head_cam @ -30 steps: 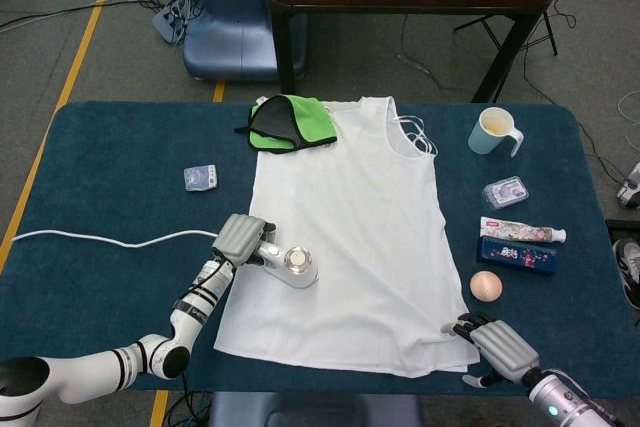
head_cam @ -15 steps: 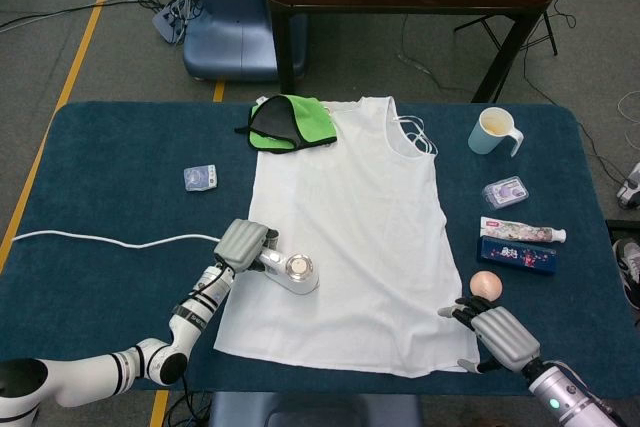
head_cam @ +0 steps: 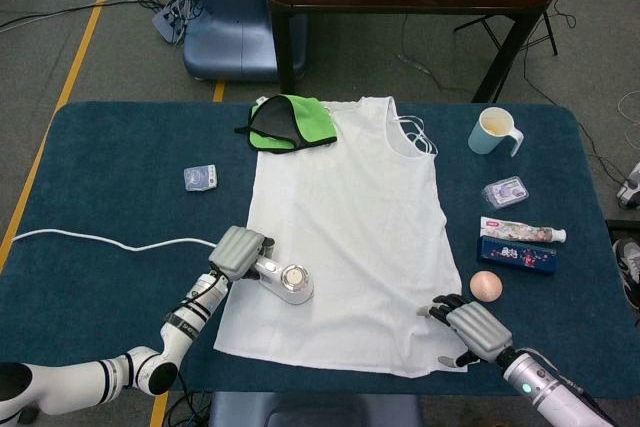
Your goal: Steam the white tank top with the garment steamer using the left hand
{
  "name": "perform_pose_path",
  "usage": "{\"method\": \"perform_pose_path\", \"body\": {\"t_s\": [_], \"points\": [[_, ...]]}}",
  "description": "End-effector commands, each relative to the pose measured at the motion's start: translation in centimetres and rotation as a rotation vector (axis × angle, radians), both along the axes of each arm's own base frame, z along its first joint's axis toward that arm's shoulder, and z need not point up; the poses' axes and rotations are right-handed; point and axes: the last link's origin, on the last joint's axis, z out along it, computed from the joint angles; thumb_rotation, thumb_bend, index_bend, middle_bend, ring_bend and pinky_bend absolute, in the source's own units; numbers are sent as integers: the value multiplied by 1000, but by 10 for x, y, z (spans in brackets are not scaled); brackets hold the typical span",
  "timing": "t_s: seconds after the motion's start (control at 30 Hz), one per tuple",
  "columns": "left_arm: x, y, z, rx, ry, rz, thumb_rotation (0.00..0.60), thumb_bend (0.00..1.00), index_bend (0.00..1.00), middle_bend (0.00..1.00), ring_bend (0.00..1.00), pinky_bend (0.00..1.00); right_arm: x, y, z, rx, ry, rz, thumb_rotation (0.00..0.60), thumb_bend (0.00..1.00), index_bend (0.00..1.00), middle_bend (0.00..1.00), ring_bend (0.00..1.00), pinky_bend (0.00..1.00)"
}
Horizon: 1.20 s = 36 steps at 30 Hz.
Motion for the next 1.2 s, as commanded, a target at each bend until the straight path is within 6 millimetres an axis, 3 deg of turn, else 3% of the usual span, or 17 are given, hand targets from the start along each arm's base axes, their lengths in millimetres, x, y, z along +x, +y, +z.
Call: {"method": "perform_pose_path", "body": {"t_s": [0.03, 0.53, 0.83, 1.2], "points": [[0, -1, 0, -3, 3, 0, 600, 199, 785, 700, 582, 589, -1, -1, -2, 6, 10, -2, 600, 168, 230, 287, 162, 155], [7, 31, -13, 27, -1, 47, 600, 199, 785, 699, 580, 589, -4, 5, 3, -10, 17, -20, 600, 168, 230, 287, 162, 156], [3, 52, -9, 86, 13, 61, 600, 199, 785, 699, 579, 589, -3, 5, 3, -14, 12, -18, 600, 168, 230, 287, 162, 156], [7, 48, -6, 108, 33, -11, 600, 199, 785, 697, 574, 589, 0, 6, 3, -11, 8, -12, 600, 169, 230, 287, 162, 155]]}}
